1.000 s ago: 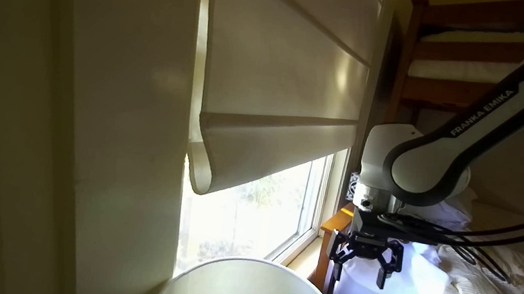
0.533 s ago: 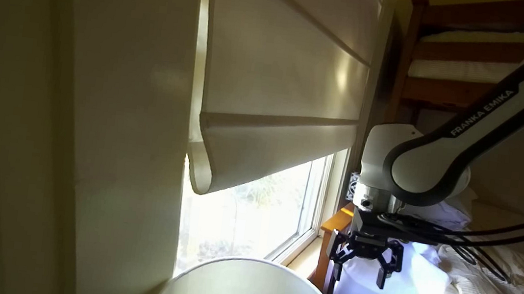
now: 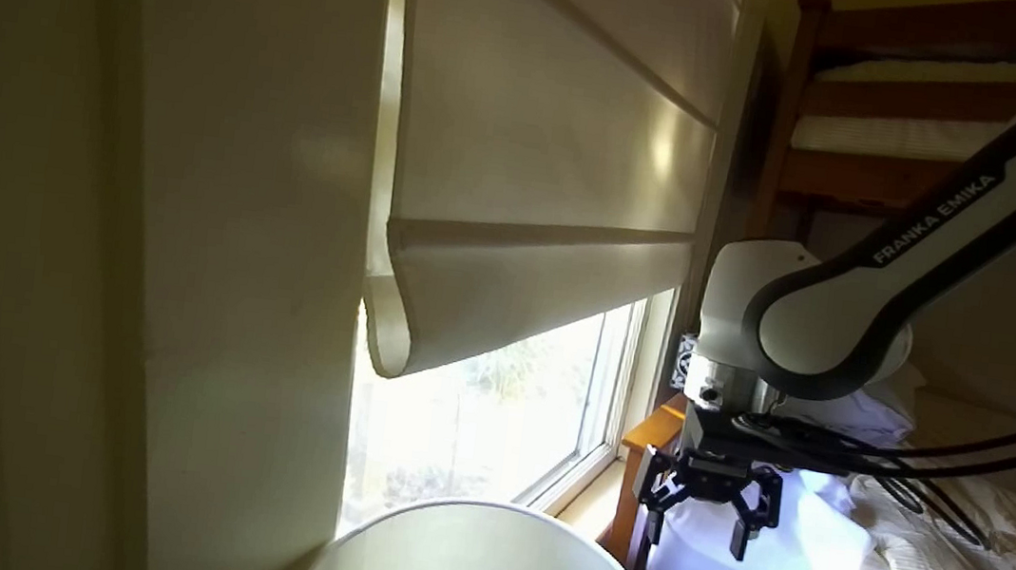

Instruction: Move the lamp slightly to the left

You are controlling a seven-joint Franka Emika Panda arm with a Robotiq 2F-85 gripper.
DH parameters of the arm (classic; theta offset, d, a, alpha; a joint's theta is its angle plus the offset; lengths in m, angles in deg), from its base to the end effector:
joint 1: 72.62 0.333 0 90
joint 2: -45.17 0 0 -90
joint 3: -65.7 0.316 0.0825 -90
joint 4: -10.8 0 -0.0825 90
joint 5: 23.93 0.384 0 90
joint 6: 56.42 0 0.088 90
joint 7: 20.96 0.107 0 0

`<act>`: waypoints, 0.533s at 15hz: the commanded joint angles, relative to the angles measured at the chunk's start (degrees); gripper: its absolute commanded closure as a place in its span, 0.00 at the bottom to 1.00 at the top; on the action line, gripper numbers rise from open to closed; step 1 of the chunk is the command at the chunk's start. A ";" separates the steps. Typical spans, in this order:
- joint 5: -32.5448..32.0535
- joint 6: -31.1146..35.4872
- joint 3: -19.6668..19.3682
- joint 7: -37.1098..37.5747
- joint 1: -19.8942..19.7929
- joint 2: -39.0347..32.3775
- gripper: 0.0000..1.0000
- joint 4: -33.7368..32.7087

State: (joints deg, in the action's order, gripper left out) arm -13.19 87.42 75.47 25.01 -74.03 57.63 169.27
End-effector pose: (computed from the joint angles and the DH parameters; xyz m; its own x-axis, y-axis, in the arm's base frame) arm 0.3757 0.0501 0.2757 0.6844 -0.7248 -0.0787 -0.7279 -0.6855 -0.0159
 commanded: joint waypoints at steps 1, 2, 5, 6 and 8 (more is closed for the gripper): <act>-0.39 -0.05 -1.05 0.26 0.97 -0.01 0.00 -0.02; -0.39 -0.05 -1.05 0.26 0.97 -0.01 0.00 -0.02; 3.14 1.12 -2.62 -1.55 1.28 -1.96 0.00 -0.98; 6.64 1.75 -4.09 -3.40 1.81 -3.37 0.00 -1.48; 14.22 4.07 -6.98 -6.92 2.21 -6.70 0.00 -2.29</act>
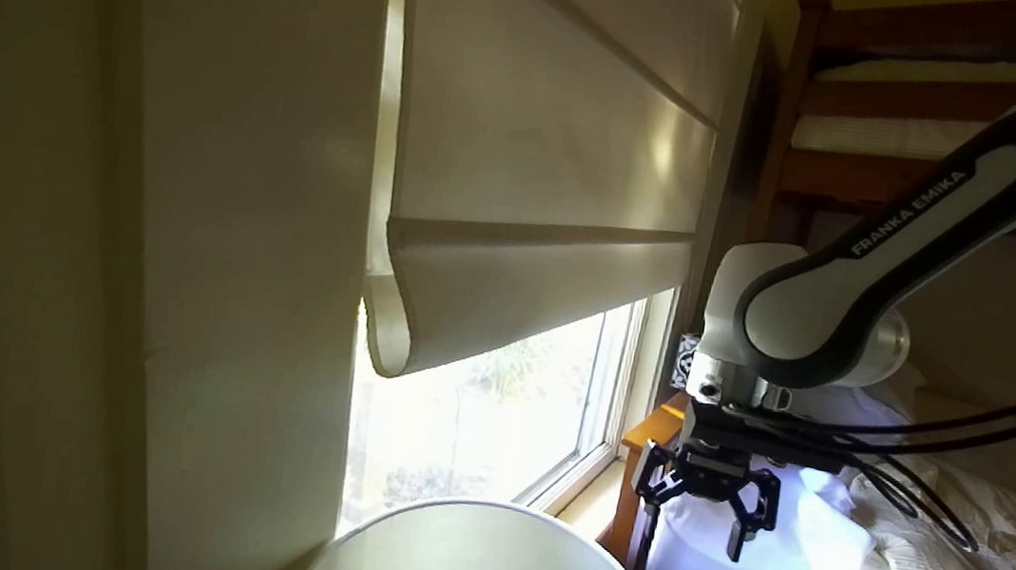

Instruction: Move the lamp slightly to the left

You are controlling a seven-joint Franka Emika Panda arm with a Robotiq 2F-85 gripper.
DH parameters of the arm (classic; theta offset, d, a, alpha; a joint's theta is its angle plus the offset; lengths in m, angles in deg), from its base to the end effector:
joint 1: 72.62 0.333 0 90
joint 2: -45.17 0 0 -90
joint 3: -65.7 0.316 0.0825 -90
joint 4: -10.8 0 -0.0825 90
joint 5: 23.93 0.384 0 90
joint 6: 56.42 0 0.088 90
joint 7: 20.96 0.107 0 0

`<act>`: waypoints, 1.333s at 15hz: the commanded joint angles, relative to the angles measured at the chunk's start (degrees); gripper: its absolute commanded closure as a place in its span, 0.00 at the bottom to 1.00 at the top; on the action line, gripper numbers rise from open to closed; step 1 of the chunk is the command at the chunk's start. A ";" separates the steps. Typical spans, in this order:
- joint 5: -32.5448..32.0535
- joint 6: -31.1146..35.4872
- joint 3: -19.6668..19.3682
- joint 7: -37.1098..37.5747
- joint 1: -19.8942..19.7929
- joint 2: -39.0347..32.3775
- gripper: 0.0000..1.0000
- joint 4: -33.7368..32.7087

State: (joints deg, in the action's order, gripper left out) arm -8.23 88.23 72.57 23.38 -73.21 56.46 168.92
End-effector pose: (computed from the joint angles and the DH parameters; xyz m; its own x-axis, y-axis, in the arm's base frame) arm 0.3799 0.0368 0.2718 0.6242 -0.7714 -0.1238 -0.7805 -0.6228 -0.0540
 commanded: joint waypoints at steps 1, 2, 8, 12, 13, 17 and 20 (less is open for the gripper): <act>14.01 4.01 -5.46 -8.67 1.85 -7.38 0.00 -2.61; 18.63 3.79 -6.61 -12.27 1.92 -9.63 0.00 -3.61; 37.53 -1.66 -6.73 -28.90 -0.37 -26.12 0.00 -11.89; 38.98 -3.89 -6.14 -29.88 -0.64 -37.89 0.00 -17.78; 38.69 -4.38 -6.26 -29.32 -0.72 -39.92 0.00 -18.82; 36.78 -3.30 -7.35 -27.64 0.39 -40.23 0.00 -18.03; 36.77 -3.39 -7.46 -27.43 0.38 -40.84 0.00 -18.76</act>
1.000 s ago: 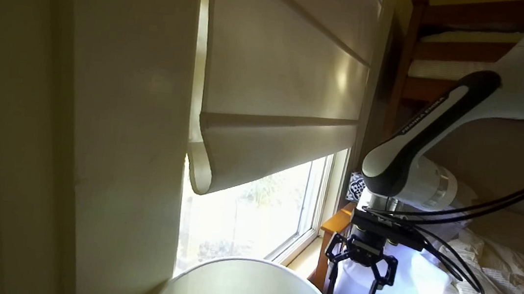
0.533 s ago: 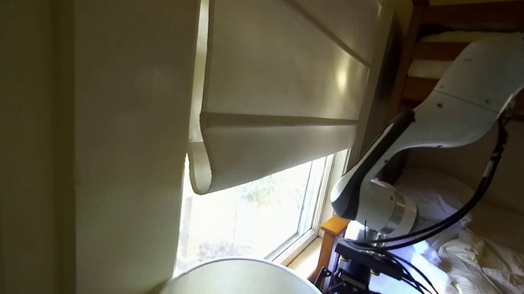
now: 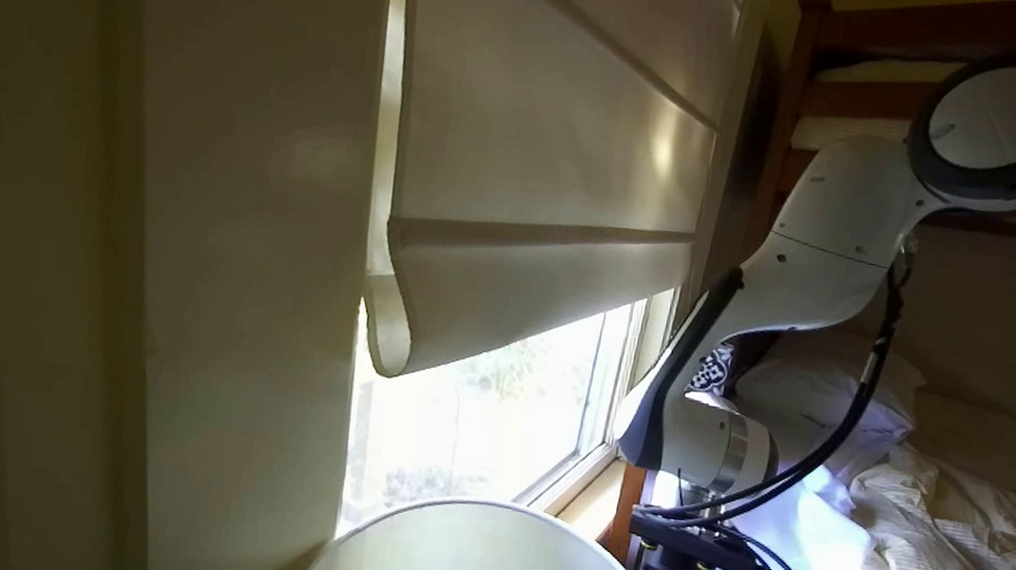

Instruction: Move the lamp slightly to the left

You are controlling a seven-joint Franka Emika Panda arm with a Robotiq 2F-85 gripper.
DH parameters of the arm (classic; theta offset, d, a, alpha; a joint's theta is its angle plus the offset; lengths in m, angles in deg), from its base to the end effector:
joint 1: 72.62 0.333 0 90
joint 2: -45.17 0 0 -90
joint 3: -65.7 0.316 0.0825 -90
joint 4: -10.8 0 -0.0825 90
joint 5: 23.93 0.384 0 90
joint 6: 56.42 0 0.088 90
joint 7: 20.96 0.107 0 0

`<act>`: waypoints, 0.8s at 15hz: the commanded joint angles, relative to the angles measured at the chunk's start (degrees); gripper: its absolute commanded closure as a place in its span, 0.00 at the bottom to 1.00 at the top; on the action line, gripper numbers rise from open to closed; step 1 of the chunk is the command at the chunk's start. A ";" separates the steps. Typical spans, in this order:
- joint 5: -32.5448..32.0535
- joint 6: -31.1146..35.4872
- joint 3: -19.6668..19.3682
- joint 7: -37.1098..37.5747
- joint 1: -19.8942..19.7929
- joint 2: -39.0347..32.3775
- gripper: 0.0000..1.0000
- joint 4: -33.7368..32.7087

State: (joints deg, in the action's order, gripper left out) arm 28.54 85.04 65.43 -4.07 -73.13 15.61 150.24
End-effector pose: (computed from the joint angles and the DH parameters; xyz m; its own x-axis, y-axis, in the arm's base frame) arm 0.4096 -0.0077 0.0702 0.3251 -0.7761 -0.5404 -0.9205 -0.3907 0.0074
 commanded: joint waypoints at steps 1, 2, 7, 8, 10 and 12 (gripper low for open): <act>0.01 -0.29 -0.32 0.07 0.30 0.01 0.00 -0.19; 0.86 -0.39 0.16 -0.24 0.05 -1.12 0.00 -1.28; 7.86 -1.10 3.18 -4.06 -1.87 -8.31 0.00 -7.19; 9.57 -1.43 3.57 -5.04 -2.23 -9.87 0.00 -8.44; 12.63 -2.70 4.01 -7.31 -3.07 -13.49 0.00 -11.46; 14.35 -5.27 4.06 -8.92 -3.65 -16.92 0.00 -14.91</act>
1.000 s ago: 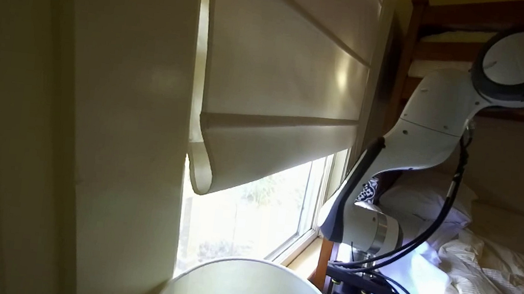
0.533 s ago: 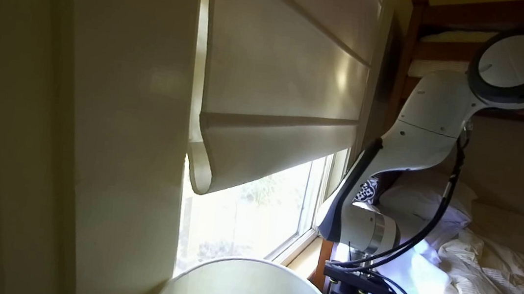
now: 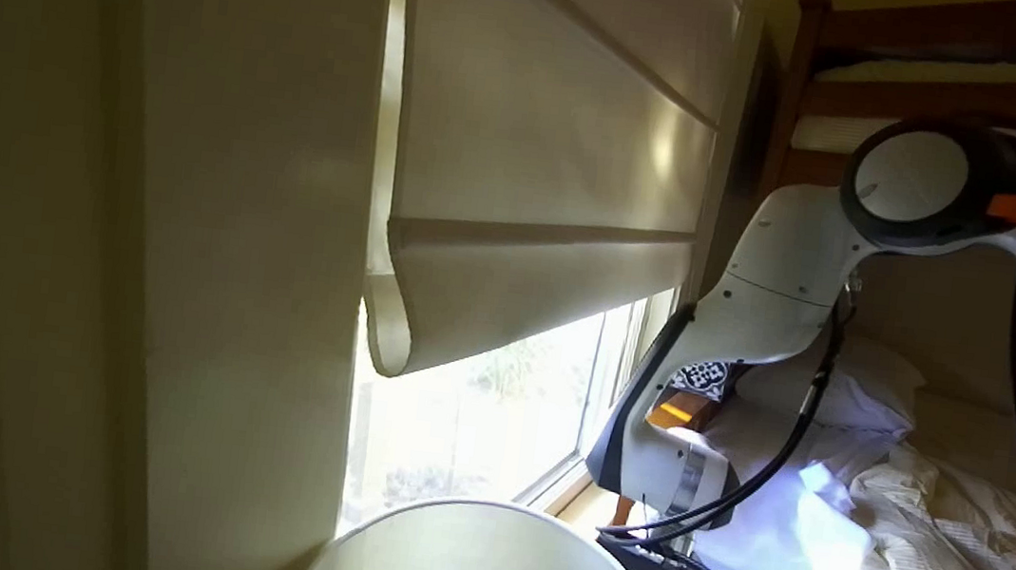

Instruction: Move the lamp slightly to the left

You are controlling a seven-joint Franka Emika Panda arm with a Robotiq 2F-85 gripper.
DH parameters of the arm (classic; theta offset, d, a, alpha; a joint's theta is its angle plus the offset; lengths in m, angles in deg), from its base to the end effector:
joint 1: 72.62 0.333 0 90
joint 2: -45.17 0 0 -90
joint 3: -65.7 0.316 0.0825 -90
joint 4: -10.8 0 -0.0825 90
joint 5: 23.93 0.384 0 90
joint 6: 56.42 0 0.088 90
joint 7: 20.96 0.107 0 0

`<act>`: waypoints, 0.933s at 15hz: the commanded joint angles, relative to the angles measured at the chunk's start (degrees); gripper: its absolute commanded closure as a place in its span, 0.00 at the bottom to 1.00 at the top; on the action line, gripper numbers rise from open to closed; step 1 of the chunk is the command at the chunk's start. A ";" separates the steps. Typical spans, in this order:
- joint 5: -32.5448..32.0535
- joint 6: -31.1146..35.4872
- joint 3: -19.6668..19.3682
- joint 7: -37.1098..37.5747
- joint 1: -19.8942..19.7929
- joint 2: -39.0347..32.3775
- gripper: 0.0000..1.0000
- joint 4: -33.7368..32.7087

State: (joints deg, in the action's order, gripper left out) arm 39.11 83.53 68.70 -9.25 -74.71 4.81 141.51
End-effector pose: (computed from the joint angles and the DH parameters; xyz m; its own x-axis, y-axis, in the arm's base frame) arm 0.4296 0.0135 0.0174 0.2577 -0.7385 -0.6230 -0.9510 -0.3079 -0.0284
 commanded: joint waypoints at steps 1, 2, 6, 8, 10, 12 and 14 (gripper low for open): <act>4.20 -4.89 0.54 -3.92 -2.03 -7.80 0.00 -7.93; 3.90 -6.38 -0.02 -3.60 -1.99 -9.57 0.00 -9.96; 0.85 -15.58 -1.29 -2.17 -2.80 -16.70 0.00 -18.16; 0.02 -19.89 -1.69 -1.31 -2.59 -20.20 0.00 -22.00; -0.16 -23.61 -1.74 -1.10 -2.27 -23.77 0.00 -25.30; 0.62 -25.45 -1.50 -1.46 -1.70 -27.05 0.00 -27.50; 1.69 -26.42 -1.33 -2.32 -1.89 -29.64 0.00 -28.36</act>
State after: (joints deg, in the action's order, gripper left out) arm 40.54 59.82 67.26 -11.28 -76.69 -19.69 117.23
